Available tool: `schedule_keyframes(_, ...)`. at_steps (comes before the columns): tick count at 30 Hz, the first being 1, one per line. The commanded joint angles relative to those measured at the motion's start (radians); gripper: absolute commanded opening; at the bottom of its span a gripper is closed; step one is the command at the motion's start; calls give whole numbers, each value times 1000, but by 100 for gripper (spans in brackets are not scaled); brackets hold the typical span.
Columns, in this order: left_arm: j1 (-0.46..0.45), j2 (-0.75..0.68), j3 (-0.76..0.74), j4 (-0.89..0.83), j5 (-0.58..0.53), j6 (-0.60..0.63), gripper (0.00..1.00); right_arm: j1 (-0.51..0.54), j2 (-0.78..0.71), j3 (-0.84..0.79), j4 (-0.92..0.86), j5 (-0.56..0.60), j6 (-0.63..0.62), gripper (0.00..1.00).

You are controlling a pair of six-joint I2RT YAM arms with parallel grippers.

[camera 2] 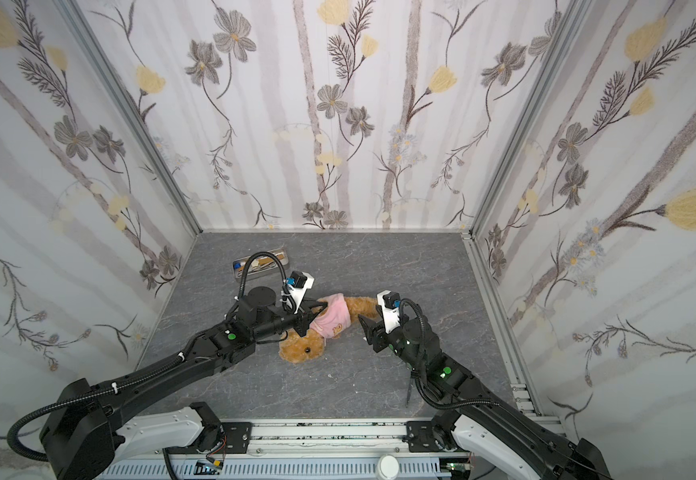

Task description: Dress the teddy bear

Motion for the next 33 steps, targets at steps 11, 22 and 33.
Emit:
schedule_keyframes(11,32,148,64,-12,212,-270,16,-3,63,36,27,23,-33,67)
schedule_keyframes(22,192,414,264,-41,-66,-160,80,-34,381,109,76,-20,58,66)
schedule_keyframes(33,100,-253,-191,-191,-286,-371,87,-60,411,173,-75,-1,11,63)
